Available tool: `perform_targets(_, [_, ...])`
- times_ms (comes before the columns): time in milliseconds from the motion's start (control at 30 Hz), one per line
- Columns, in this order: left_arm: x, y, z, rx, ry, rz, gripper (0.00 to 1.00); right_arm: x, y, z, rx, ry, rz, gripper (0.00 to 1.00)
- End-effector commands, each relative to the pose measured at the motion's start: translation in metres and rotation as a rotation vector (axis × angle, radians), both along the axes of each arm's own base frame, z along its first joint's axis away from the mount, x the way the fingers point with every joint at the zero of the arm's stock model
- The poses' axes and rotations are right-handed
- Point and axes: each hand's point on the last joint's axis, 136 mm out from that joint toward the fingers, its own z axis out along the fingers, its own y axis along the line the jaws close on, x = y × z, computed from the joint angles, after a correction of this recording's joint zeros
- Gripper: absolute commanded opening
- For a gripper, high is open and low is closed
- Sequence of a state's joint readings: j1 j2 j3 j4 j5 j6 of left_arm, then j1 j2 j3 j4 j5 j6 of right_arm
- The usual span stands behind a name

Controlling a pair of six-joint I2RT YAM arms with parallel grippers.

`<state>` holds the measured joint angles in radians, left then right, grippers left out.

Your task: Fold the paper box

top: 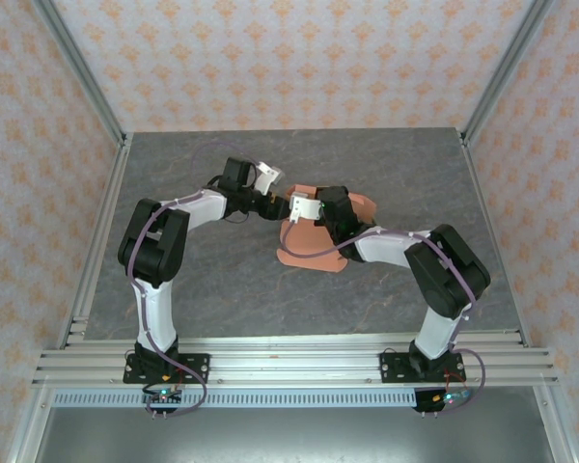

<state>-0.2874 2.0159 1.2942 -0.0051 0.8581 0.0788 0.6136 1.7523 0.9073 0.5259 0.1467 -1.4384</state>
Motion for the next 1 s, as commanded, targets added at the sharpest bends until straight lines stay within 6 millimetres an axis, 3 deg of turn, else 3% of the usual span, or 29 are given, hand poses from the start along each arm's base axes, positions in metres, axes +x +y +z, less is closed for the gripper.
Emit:
perform_targets(0, [0.012, -0.006, 0.010, -0.029, -0.034, -0.021, 0.61, -0.005, 0.008, -0.010, -0.004, 0.054, 0.041, 0.00])
perform_targets(367, [0.018, -0.015, 0.002, -0.012, -0.045, -0.001, 0.53, -0.003, 0.010, -0.020, -0.012, 0.075, 0.040, 0.00])
perform_targets(967, [0.032, -0.018, 0.016, -0.051, -0.145, 0.047, 0.56, -0.004, 0.012, -0.022, 0.038, 0.153, 0.036, 0.00])
